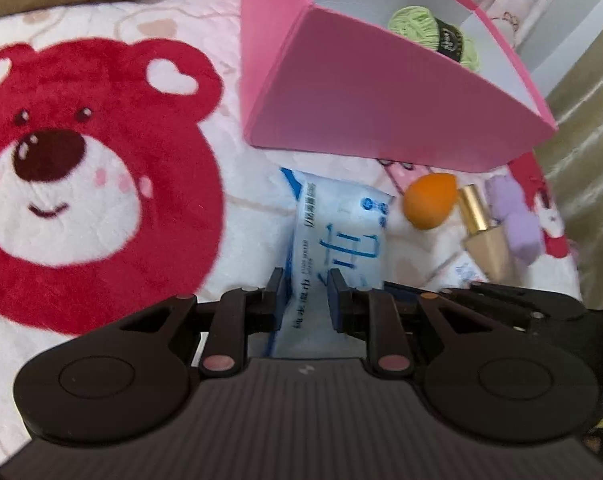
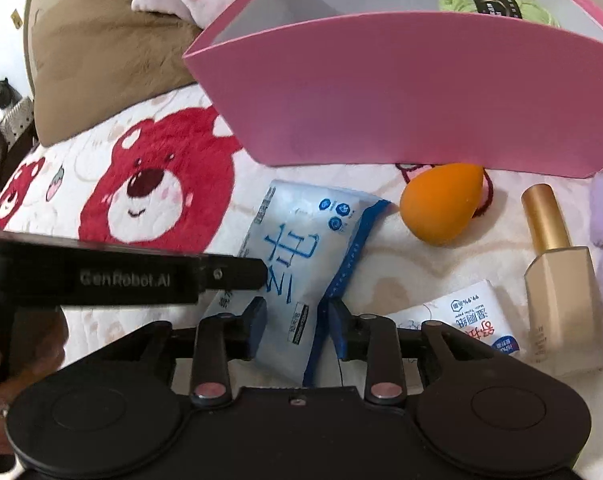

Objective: Organize objects
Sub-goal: 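Move the left tool to the blue-white wipe pack and grasp it, then lift the wipe pack with the left tool into the pink box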

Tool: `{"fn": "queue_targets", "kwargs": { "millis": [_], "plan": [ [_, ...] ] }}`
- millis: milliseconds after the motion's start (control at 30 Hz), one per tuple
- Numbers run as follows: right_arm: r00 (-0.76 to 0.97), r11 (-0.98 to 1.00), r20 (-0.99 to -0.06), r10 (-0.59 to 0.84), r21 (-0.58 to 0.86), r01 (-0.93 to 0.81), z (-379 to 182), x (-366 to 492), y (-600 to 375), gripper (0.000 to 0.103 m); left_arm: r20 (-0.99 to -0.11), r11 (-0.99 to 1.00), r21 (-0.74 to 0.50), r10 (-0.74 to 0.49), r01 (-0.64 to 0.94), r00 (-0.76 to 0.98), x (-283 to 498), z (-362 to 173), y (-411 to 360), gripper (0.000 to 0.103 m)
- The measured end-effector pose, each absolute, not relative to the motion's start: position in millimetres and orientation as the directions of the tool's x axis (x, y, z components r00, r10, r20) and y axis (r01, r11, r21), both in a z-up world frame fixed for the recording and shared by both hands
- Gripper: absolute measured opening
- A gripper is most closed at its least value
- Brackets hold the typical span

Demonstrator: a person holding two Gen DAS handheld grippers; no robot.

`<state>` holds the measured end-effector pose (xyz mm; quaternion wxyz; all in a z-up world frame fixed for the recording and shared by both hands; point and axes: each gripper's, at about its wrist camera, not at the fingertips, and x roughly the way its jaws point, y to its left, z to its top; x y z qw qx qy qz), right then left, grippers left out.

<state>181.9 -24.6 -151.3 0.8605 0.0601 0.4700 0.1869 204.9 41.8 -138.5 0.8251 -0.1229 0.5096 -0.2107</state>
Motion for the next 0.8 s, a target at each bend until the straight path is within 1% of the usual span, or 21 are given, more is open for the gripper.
{"fn": "queue_targets", "kwargs": {
  "millis": [100, 267, 367, 533, 700, 800],
  "plan": [
    [0.498, 0.924, -0.783, 0.372, 0.259, -0.283, -147.2, 176.3, -22.9, 0.035, -0.751, 0.852, -0.467, -0.524, 0.237, 0.401, 195.1, -132.8, 45.0, 0.021],
    [0.518, 0.923, -0.781, 0.350, 0.195, -0.331, -134.4, 159.8, -17.9, 0.035, -0.734, 0.830, -0.514, -0.556, 0.215, 0.391, 181.6, -125.6, 47.3, 0.020],
    [0.540, 0.918, -0.766, 0.350, 0.166, -0.360, -120.0, 145.5, -20.4, 0.035, -0.714, 0.816, -0.530, -0.576, 0.230, 0.399, 171.1, -110.5, 49.5, 0.020],
    [0.560, 0.901, -0.732, 0.388, 0.172, -0.399, -90.6, 129.8, -26.0, 0.035, -0.692, 0.810, -0.526, -0.585, 0.260, 0.422, 153.7, -76.7, 54.1, 0.020],
    [0.578, 0.884, -0.702, 0.416, 0.162, -0.439, -61.5, 116.6, -28.9, 0.035, -0.703, 0.840, -0.429, -0.541, 0.332, 0.461, 137.6, -36.9, 45.9, 0.020],
    [0.596, 0.886, -0.687, 0.415, 0.158, -0.435, -44.0, 114.4, -30.5, 0.035, -0.692, 0.841, -0.419, -0.540, 0.342, 0.479, 137.8, -14.2, 43.1, 0.020]
  ]
}}
